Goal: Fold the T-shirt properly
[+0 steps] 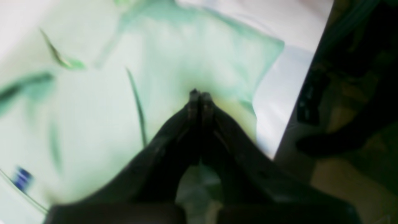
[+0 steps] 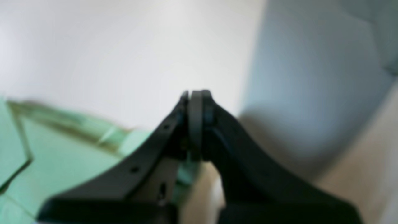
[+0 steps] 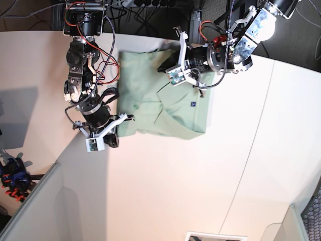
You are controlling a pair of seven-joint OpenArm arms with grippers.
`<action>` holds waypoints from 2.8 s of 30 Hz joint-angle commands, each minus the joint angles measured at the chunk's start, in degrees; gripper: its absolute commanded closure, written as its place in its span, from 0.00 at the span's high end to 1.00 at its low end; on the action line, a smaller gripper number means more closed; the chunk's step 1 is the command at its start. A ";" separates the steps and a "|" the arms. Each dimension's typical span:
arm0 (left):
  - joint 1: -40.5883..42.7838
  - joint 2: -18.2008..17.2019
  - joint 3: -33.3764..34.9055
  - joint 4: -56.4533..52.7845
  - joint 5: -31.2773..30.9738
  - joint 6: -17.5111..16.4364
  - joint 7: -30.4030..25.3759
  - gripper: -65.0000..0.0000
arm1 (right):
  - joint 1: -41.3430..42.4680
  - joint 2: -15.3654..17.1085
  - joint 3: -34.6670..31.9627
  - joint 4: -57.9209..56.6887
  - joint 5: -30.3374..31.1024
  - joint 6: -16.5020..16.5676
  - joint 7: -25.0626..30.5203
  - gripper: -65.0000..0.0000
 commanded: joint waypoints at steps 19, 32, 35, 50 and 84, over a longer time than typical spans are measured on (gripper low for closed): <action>-10.25 -13.62 -4.28 -4.46 1.66 0.31 -6.21 0.00 | -12.96 9.03 -8.61 13.55 1.62 0.33 -1.70 0.00; -26.08 -7.52 -4.28 -26.84 1.70 0.24 -15.89 0.00 | -24.48 0.74 -8.59 24.39 2.49 0.48 -1.75 0.00; -26.27 -6.64 -4.44 -26.43 1.70 0.22 -15.56 0.00 | -24.44 -0.79 -8.59 24.39 0.11 0.46 -1.73 0.00; -8.72 -14.32 -21.38 2.51 -16.00 -3.32 -0.28 0.00 | -25.55 1.86 10.27 34.77 7.30 0.44 -9.84 0.00; 48.81 -17.75 -37.97 -9.90 -12.09 0.31 9.60 0.00 | -65.72 6.27 8.02 15.93 25.62 0.37 -19.74 0.00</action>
